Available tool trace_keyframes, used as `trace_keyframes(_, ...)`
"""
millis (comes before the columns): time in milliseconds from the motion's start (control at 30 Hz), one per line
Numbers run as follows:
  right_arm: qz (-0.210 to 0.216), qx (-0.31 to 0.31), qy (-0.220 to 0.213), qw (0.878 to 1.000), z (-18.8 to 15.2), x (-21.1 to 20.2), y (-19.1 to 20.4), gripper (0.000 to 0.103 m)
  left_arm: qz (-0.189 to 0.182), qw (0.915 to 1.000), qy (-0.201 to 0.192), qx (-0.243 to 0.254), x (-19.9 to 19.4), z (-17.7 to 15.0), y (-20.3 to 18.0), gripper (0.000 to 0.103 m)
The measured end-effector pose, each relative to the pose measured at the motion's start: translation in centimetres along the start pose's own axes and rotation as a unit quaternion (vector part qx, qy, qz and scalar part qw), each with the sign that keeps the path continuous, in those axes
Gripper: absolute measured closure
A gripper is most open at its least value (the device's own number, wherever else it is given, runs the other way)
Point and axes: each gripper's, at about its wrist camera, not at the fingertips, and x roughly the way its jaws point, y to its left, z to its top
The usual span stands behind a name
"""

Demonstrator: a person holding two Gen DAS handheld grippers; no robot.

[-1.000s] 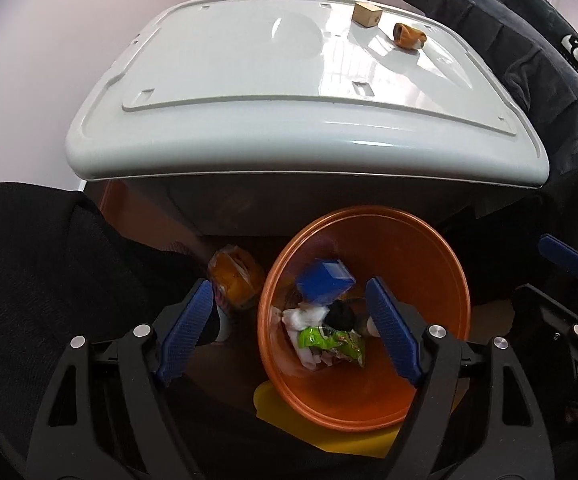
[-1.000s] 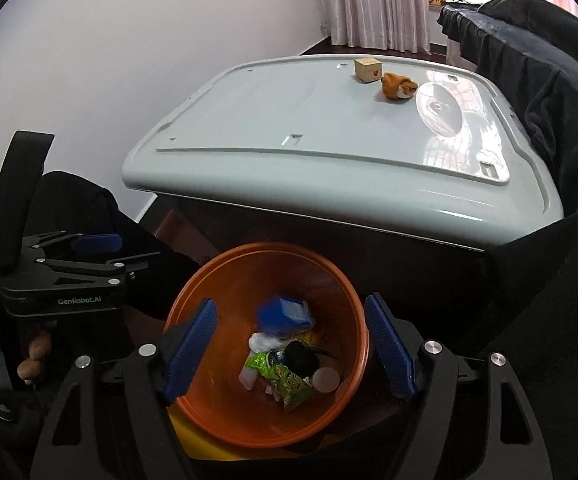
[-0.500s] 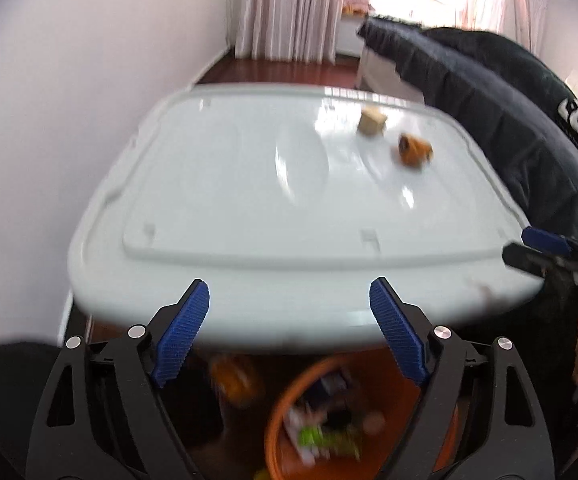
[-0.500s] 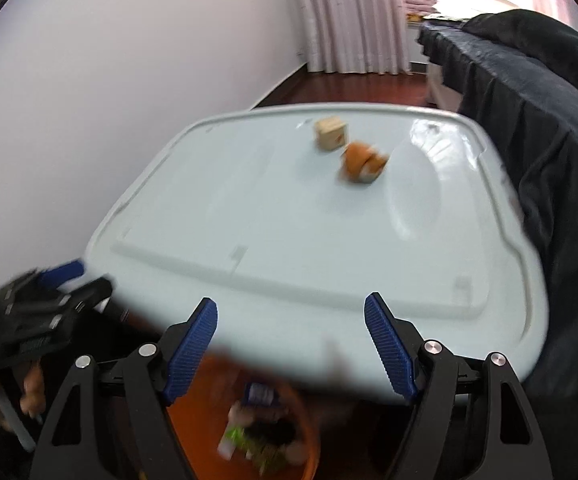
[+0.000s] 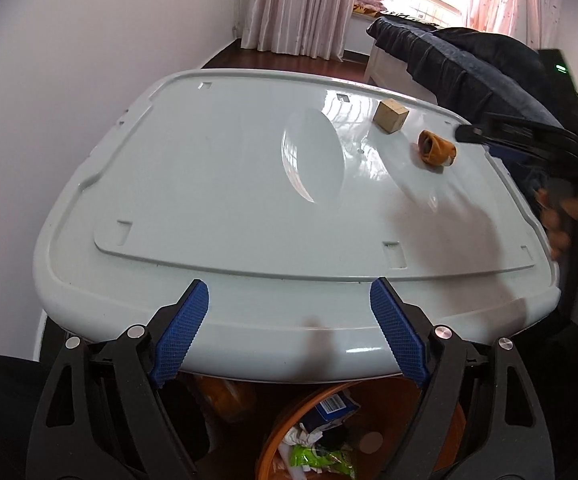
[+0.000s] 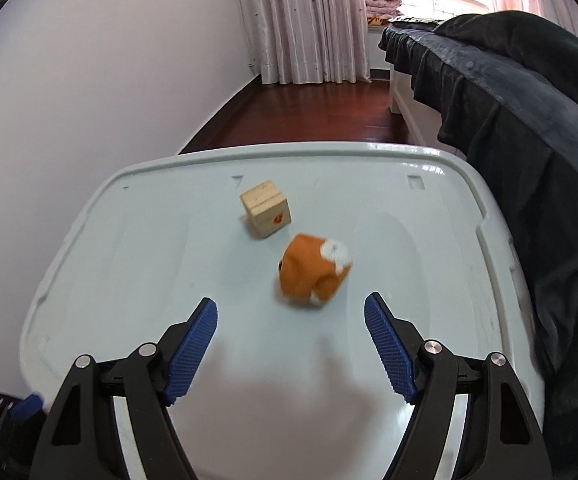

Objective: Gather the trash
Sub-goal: 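Grasp the orange sock with the right tool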

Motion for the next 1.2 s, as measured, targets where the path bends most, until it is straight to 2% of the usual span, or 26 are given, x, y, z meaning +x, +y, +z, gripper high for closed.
trace_keyframes(167,-0.035,0.000,-0.009,0.999,1.1,3.4,-0.1,0.026,-0.017,0.9997,0.014,-0.005,0.3,-0.6,-0.2,0.022)
trace_keyframes(600,-0.053,0.035,0.034,0.997,2.5,8.7,-0.3,0.026,-0.014,0.9997,0.021,0.007,1.2,-1.0,-1.2,0.022)
trace_keyframes(667,-0.058,0.040,0.040,0.997,2.5,9.2,-0.3,0.033,-0.011,0.9997,0.019,0.013,1.3,-1.0,-1.4,0.022)
trace_keyframes(767,-0.076,0.045,0.039,0.995,2.3,9.7,-0.5,0.035,-0.004,0.9995,0.015,0.027,1.5,-0.9,-1.8,0.022)
trace_keyframes(900,-0.111,0.021,0.035,0.993,2.2,9.9,-0.1,0.044,0.002,0.9992,0.013,0.038,2.0,-0.8,-2.3,0.022)
trace_keyframes(1033,-0.118,0.022,0.028,0.992,2.0,9.7,-0.2,0.067,0.000,0.9988,0.022,0.045,2.8,-0.9,-2.9,0.022)
trace_keyframes(1067,-0.117,0.020,0.028,0.993,2.0,9.7,-0.2,0.070,-0.004,0.9985,0.026,0.049,3.0,-0.9,-3.1,0.022)
trace_keyframes(1200,-0.123,0.010,0.021,0.992,1.3,9.3,0.2,0.072,-0.008,0.9977,0.039,0.054,3.1,-0.4,-3.7,0.022)
